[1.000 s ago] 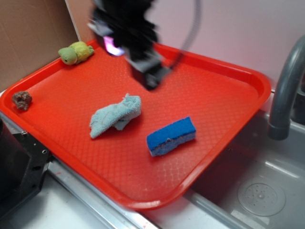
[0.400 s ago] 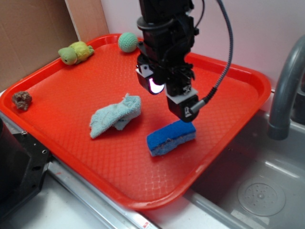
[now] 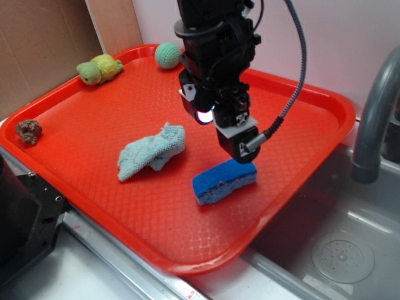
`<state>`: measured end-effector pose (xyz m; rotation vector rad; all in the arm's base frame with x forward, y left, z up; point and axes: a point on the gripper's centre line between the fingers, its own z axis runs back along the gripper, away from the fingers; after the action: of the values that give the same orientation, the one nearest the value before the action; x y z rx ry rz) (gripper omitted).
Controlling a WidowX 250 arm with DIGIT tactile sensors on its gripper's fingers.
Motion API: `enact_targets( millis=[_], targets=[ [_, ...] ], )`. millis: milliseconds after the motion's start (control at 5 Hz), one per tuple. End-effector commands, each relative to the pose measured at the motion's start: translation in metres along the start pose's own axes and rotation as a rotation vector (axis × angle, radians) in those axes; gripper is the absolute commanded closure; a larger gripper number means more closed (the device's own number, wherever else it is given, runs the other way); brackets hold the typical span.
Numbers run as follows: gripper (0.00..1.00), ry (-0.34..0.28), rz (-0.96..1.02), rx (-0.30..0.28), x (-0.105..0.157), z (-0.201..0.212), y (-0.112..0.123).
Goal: Grab the blue sponge.
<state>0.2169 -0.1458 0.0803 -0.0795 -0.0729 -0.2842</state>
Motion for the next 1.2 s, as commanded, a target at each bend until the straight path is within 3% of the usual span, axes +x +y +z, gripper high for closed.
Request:
enact_targets(
  millis=[0,400,800,1000],
  targets=[
    [0.00,0.033,-0.163,0.063,-0.020,-0.017,-0.032],
    [0.00,0.135,-0.179,0.081,-0.034,-0.045,-0.034],
    [0.00,0.188,-0.227,0.072,-0.026,-0.060,-0.021],
    [1.00,0.214,-0.193,0.098,-0.012,-0.057,-0.005]
  ],
)
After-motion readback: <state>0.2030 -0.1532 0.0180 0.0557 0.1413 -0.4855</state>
